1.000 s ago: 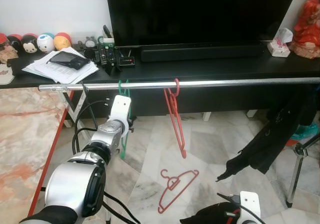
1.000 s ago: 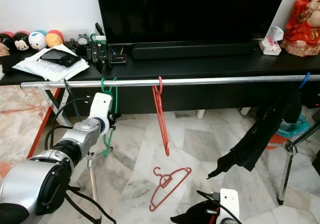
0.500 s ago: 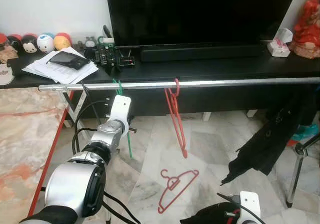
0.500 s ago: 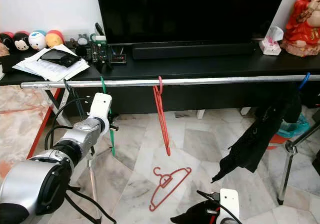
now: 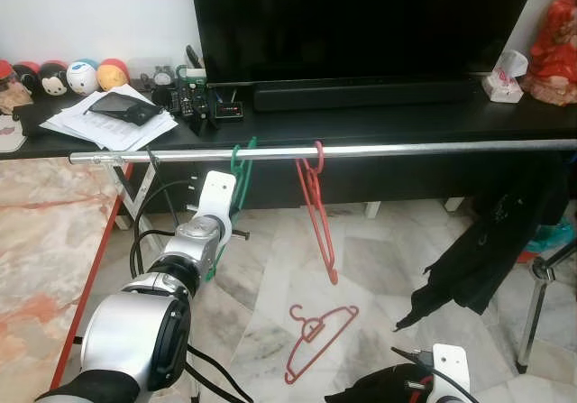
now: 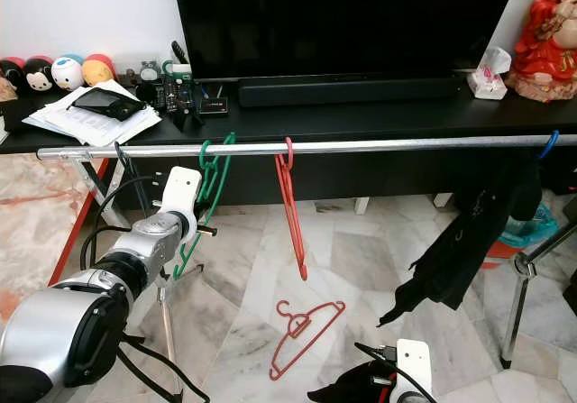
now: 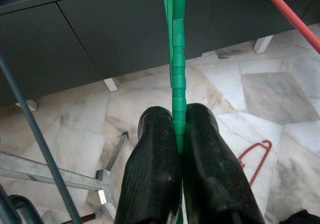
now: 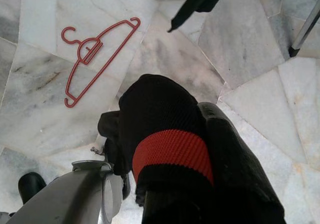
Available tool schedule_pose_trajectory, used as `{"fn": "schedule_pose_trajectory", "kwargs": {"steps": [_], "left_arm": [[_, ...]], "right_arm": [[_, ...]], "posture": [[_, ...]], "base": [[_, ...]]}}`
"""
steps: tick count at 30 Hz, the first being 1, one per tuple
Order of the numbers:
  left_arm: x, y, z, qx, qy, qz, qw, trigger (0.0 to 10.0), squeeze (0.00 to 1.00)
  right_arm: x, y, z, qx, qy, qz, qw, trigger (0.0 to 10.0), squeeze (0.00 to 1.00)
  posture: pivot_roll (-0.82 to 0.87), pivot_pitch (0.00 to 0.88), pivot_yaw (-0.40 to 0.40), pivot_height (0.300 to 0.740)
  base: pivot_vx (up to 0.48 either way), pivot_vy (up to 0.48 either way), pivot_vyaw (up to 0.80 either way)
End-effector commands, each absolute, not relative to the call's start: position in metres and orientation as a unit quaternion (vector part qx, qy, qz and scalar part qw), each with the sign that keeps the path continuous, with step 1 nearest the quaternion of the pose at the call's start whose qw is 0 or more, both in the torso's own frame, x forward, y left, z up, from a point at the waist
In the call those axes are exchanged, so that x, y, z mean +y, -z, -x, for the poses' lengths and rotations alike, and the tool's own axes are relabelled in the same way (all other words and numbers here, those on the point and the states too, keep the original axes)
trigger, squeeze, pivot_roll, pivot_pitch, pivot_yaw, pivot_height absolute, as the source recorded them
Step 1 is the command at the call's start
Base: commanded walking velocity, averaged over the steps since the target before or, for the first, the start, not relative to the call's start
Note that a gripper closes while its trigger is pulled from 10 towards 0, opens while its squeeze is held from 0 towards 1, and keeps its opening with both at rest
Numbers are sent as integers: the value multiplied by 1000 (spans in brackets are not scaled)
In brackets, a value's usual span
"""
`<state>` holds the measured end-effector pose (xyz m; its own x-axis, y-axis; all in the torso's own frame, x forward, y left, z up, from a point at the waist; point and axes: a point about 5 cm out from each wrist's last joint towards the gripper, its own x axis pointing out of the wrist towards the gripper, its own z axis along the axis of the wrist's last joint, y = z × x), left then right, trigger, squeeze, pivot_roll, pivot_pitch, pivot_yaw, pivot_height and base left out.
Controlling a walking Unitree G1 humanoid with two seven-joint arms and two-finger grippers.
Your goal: Hang hanger
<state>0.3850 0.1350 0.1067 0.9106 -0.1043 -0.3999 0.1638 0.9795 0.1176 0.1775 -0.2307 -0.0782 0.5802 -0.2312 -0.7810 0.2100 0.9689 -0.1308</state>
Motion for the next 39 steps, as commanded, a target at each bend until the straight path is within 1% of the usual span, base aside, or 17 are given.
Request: {"fn": "schedule_pose_trajectory", "kwargs": {"steps": [1, 6, 12, 13, 14, 15, 16, 21, 25, 29, 31, 32, 34, 35, 36, 37, 39], "left_arm": [[135, -114, -389, 185, 69, -88, 976, 0, 0], [139, -120, -391, 157, 66, -81, 982, 0, 0], [146, -129, -392, 105, 60, -66, 990, 0, 0], [147, -129, -392, 100, 58, -65, 991, 235, 0], [149, -129, -392, 97, 57, -65, 991, 235, 0], [152, -127, -390, 91, 57, -64, 992, 5255, 0], [154, -124, -388, 90, 58, -65, 992, 10000, 0], [165, -113, -380, 87, 54, -62, 993, 10000, 0], [181, -93, -364, 86, 49, -72, 993, 10000, 0], [189, -81, -353, 88, 50, -88, 991, 10000, 0], [191, -65, -341, 108, 66, -117, 985, 10000, 0], [193, -50, -330, 130, 73, -78, 986, 10000, 0], [194, -48, -328, 133, 73, -64, 986, 10000, 0], [203, -41, -321, 146, 57, -90, 984, 10000, 0], [203, -41, -321, 146, 57, -90, 984, 10000, 0], [211, -32, -313, 164, 55, -108, 979, 10000, 0], [213, -28, -309, 175, 52, -100, 978, 10000, 0]], "right_arm": [[-232, 76, -181, 434, 127, 11, 892, 10000, 0], [-232, 76, -181, 434, 126, 12, 892, 10000, 0], [-233, 76, -181, 434, 125, 14, 892, 10000, 0], [-233, 76, -181, 434, 124, 14, 892, 10000, 0], [-233, 76, -181, 434, 124, 14, 892, 10000, 0], [-233, 76, -181, 434, 124, 14, 892, 10000, 0], [-233, 76, -181, 434, 124, 15, 892, 10000, 0], [-234, 76, -181, 434, 124, 15, 892, 10000, 0], [-234, 76, -180, 435, 121, 17, 892, 10000, 0], [-235, 76, -180, 435, 121, 18, 892, 10000, 0], [-235, 76, -179, 436, 120, 19, 892, 10000, 0], [-235, 76, -179, 437, 120, 20, 891, 10000, 0], [-235, 76, -179, 437, 120, 20, 891, 10000, 0], [-236, 76, -179, 438, 120, 21, 891, 10000, 0], [-236, 76, -179, 438, 120, 21, 891, 10000, 0], [-236, 77, -178, 439, 121, 20, 890, 10000, 0], [-236, 77, -177, 439, 122, 19, 890, 10000, 0]], "posture": [[-185, 0, 3, 740], [-181, 0, -2, 740], [-170, 0, -13, 740], [-169, 0, -15, 740], [-169, 0, -16, 740], [-169, 0, -16, 740], [-168, 0, -18, 740], [-164, 0, -19, 740], [-152, 0, -29, 740], [-149, 0, -29, 740], [-146, 0, -30, 740], [-144, 0, -31, 740], [-144, 0, -31, 740], [-151, 0, -29, 740], [-151, 0, -29, 740], [-144, 0, -34, 740], [-144, 0, -34, 740]], "base": [[0, 0, 0], [0, 0, 0], [0, 0, 0], [0, 0, 0], [0, 0, 0], [0, 0, 0], [0, 0, 0], [0, 0, 0], [0, 0, 0], [0, 0, 0], [0, 0, 0], [0, 0, 0], [0, 0, 0], [0, 0, 0], [0, 0, 0], [0, 0, 0], [0, 0, 0]]}}
